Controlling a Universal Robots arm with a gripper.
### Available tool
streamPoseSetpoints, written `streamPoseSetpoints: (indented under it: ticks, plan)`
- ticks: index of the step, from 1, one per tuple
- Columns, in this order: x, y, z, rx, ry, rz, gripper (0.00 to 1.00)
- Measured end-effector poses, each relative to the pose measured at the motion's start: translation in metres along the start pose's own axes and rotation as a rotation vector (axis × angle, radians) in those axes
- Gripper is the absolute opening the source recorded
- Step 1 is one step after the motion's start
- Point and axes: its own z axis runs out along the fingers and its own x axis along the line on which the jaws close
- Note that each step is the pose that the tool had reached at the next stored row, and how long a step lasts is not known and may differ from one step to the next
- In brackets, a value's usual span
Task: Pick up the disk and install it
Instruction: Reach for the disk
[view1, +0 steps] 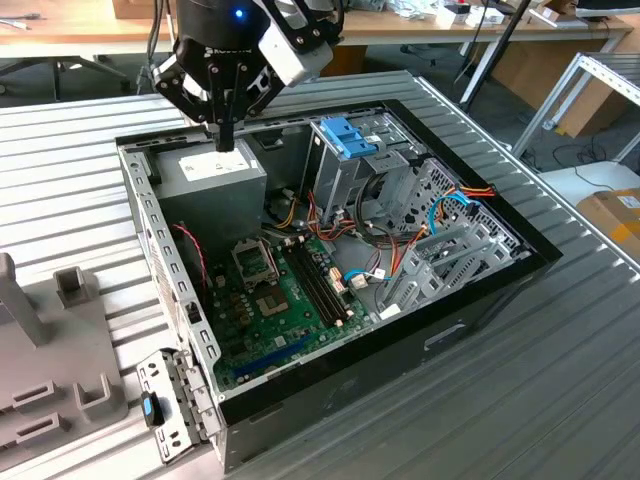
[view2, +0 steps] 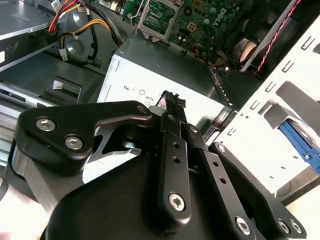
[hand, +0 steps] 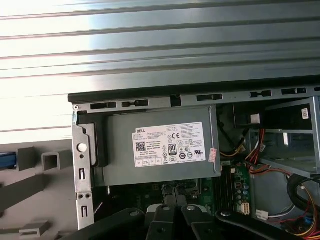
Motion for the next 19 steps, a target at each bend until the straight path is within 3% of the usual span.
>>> streamPoseSetpoints:
  ticks: [10, 19]
  plan:
    - [0.0173, -0.0013, -0.0005, -0.0001, 0.0, 0.0, 0.11]
    - [0.0427, -0.0032, -0.0012, -0.0001, -0.0001, 0.0, 0.11]
